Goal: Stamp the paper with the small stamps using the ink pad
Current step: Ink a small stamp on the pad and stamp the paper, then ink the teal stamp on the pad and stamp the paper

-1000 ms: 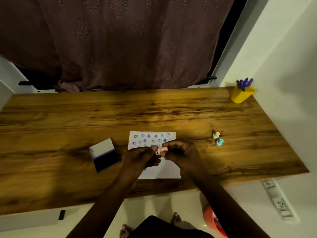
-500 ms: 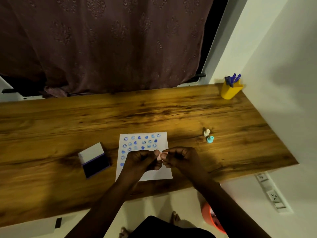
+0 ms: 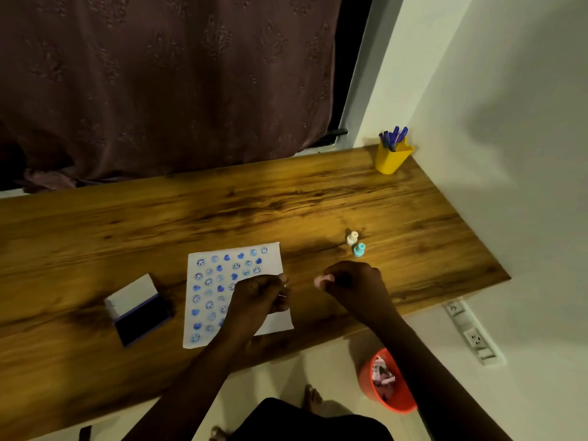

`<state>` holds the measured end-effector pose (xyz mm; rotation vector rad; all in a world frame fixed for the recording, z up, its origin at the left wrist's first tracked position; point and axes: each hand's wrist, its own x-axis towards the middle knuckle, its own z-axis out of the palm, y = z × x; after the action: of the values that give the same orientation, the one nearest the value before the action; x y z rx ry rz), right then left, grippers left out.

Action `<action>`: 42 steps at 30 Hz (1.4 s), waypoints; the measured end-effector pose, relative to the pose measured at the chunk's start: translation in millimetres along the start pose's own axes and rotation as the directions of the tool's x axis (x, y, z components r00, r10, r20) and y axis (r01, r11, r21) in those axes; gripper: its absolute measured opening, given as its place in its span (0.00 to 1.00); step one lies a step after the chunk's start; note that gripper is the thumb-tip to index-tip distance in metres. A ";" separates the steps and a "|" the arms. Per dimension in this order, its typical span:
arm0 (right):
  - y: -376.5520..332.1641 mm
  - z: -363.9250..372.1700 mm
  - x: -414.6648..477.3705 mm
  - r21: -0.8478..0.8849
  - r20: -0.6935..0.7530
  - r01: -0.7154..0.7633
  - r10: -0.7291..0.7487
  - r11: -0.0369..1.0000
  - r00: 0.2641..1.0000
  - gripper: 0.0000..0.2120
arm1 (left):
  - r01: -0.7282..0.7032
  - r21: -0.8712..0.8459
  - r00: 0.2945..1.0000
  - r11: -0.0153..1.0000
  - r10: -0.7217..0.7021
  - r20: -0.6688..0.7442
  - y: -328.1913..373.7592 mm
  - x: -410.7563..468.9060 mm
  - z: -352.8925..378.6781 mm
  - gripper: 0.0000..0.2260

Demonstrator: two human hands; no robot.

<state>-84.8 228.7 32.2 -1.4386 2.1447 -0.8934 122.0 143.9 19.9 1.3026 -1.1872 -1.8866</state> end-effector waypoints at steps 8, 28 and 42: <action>66.6 -18.8 13.9 -0.349 -0.032 -0.125 0.122 0.929 0.992 0.08 | 0.024 0.081 0.996 0.996 -0.030 0.079 -7.4 6.6 10.1 0.06; 99.5 -28.9 25.1 -0.364 -0.004 -0.135 0.143 0.922 0.990 0.19 | 0.034 0.107 0.996 0.994 -0.043 0.078 -12.3 13.1 28.5 0.06; 87.5 -21.3 91.8 -0.425 -0.073 -0.199 0.185 0.883 0.980 0.12 | 0.026 0.078 0.999 0.997 -0.028 0.028 -9.9 11.5 28.2 0.07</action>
<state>-191.8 173.1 -12.3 -1.3689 2.5674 -0.3805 92.0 149.1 10.1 1.3423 -1.2757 -1.9018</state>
